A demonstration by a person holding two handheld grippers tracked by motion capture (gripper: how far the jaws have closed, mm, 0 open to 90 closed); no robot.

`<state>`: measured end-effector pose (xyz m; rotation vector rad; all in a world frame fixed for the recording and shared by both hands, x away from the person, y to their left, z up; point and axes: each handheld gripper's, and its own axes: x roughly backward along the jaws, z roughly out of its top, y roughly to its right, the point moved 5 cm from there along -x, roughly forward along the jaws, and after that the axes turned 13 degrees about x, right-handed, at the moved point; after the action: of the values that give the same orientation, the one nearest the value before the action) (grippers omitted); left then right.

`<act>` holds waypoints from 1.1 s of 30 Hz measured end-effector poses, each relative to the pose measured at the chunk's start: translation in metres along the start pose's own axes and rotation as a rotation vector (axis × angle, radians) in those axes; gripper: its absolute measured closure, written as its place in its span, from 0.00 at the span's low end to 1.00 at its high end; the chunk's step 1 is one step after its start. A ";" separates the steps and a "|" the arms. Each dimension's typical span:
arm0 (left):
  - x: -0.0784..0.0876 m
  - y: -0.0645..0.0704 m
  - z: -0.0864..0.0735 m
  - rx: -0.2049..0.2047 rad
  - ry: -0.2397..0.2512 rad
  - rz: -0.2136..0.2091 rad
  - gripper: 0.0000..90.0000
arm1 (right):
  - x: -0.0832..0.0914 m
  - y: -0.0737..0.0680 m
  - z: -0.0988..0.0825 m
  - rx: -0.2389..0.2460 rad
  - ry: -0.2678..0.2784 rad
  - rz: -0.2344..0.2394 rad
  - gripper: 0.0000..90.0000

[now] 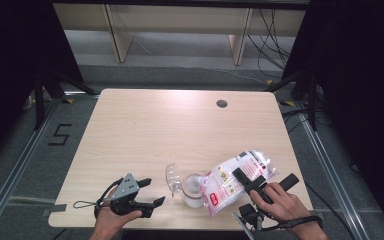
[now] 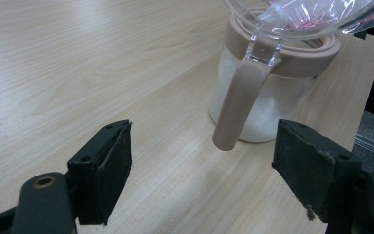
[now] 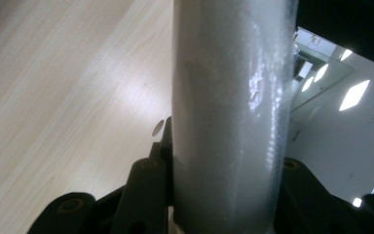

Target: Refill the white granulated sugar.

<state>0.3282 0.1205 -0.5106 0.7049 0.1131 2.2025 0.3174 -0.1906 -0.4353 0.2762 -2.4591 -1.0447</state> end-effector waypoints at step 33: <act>0.000 0.001 -0.001 0.024 0.004 0.004 0.24 | 0.002 0.000 -0.002 -0.003 -0.002 -0.013 0.79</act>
<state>0.3272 0.1199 -0.5107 0.7144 0.1411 2.2094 0.3163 -0.1928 -0.4329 0.2899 -2.4606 -1.0548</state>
